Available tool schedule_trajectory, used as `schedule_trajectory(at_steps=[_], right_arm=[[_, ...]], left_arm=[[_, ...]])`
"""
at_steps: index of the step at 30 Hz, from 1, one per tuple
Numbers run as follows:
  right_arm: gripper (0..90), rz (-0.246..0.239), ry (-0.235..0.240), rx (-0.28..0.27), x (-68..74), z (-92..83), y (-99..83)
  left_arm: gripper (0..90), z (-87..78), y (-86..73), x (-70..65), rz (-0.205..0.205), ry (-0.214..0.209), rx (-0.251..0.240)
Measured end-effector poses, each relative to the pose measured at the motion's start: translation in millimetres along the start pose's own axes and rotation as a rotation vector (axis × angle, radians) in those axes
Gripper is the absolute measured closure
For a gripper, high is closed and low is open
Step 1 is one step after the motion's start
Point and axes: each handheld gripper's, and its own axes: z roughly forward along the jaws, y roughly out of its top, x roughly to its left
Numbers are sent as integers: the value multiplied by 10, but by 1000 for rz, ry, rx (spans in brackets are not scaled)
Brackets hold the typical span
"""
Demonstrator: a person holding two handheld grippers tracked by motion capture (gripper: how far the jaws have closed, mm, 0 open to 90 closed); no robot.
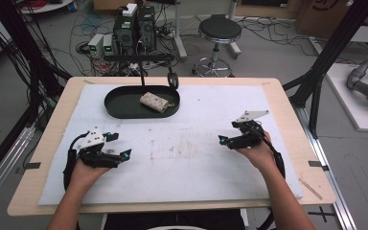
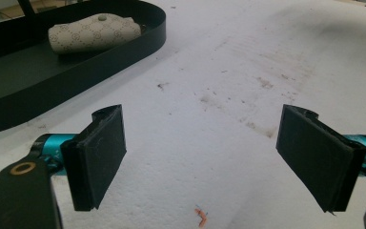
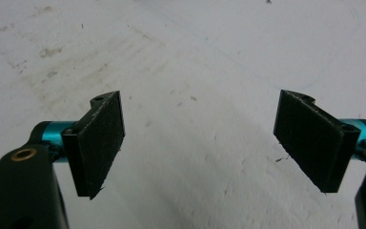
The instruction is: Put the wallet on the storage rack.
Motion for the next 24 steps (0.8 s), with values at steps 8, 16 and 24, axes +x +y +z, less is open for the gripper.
schedule_trajectory(at_steps=[8,16,24], right_arm=[[179,53,-10,2,-18,-41,-308],[179,69,-19,8,-58,-92,-444],[179,87,-27,23,-74,-45,-481]], left_arm=[[169,42,4,5,0,9,3],[169,116,-1,-32,41,13,48],[169,104,-10,-9,32,8,38]])
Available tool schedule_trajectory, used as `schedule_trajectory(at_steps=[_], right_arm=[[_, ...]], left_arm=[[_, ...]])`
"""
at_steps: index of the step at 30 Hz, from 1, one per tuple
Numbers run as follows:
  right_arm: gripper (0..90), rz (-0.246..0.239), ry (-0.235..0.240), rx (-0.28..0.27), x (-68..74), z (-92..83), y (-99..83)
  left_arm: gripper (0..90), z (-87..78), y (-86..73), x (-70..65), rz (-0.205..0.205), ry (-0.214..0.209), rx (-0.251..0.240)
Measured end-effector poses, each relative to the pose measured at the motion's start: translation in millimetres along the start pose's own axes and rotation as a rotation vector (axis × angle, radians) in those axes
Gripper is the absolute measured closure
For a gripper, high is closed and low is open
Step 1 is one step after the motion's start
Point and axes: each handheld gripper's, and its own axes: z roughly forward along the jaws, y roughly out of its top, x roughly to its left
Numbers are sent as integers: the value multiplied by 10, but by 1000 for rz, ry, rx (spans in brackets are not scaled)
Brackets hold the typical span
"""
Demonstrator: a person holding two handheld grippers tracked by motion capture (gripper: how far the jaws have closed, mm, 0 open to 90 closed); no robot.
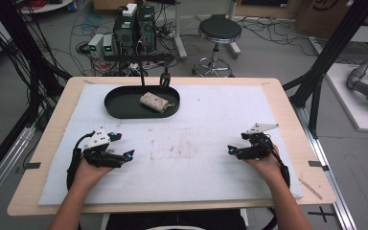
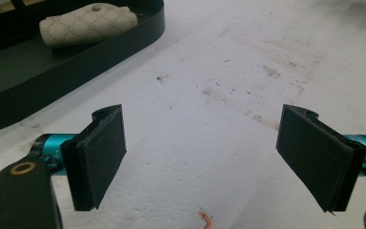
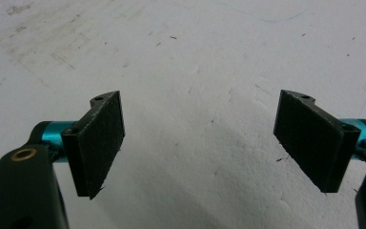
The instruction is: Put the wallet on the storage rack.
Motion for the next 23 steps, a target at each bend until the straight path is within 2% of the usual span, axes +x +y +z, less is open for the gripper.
schedule_trajectory(at_steps=[13,23], right_arm=[[178,20,9,0,-59,-5,-27],[179,22,9,6,-49,-9,-30]], left_arm=[[169,14,-18,-2,-8,-1,12],[169,29,-16,-6,-6,-5,15]])
